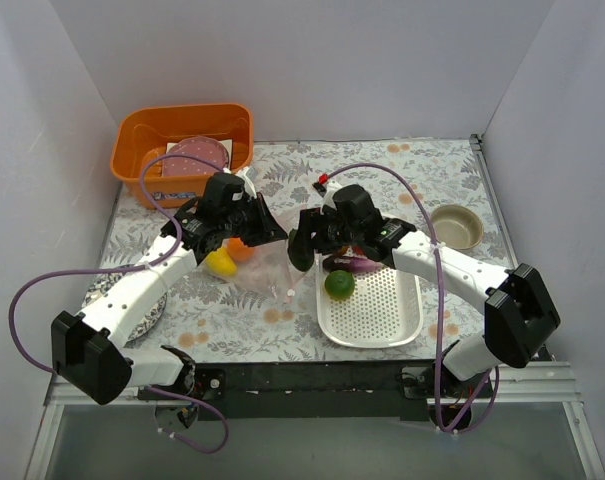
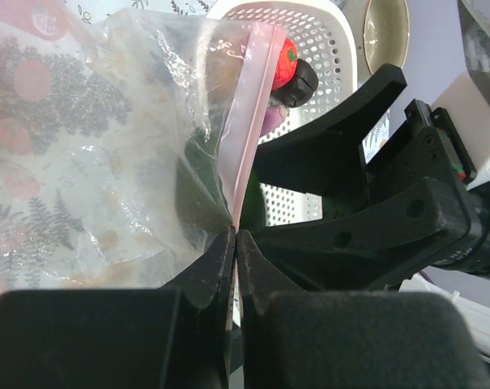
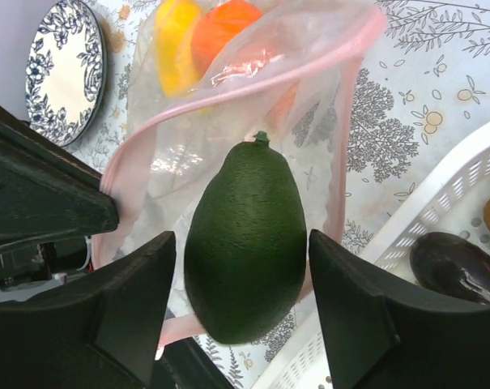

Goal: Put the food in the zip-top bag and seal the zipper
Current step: Place the fake fruit in the zipper food storage bag.

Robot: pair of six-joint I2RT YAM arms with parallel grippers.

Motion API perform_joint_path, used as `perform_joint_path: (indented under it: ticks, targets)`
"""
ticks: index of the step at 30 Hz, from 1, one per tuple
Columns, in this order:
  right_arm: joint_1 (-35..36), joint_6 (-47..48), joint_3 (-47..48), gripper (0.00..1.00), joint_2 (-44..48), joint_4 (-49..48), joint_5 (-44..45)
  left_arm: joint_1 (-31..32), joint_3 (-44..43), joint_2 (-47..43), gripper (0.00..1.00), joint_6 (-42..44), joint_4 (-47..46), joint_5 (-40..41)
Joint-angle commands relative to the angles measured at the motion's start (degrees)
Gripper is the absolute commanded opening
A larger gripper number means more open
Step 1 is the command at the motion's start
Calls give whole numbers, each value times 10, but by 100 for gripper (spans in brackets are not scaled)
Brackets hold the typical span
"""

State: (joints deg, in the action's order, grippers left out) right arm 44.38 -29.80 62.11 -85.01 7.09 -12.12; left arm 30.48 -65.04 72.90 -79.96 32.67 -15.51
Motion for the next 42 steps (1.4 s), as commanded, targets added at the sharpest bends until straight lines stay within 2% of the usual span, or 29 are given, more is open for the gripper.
perform_joint_path:
  ticks: [1,3,9,13,15,17,19,26,31,36,42]
  targets:
    - [2,-1,11,77,14,-12,25,-2,-32,-22,0,0,5,3]
    - [1,-3,6,82,22,-13,33,-2,-32,-22,0,2,6,2]
    - [1,-12,-1,82,62,4,74,-2,-23,-22,0,2,5,0]
    - [0,-14,-21,82,119,49,168,-2,-20,-24,0,1,4,7]
    - [-2,-28,-38,85,151,84,235,-2,-20,-22,0,2,4,8]
    - [-10,-35,-65,89,165,104,277,-2,-21,-21,0,2,1,8]
    - [-26,-32,-78,89,166,115,281,-2,-20,-17,0,2,-1,4]
    - [-105,6,-33,89,68,163,252,-2,-23,-13,0,2,-1,0]
    - [-143,46,52,89,-19,166,254,-2,-12,-24,0,-3,-2,3]
    - [-148,69,107,89,-89,168,250,-2,0,-30,0,-7,-8,1]
    - [-150,70,184,88,-163,239,264,-2,-2,-32,0,-3,-7,6]
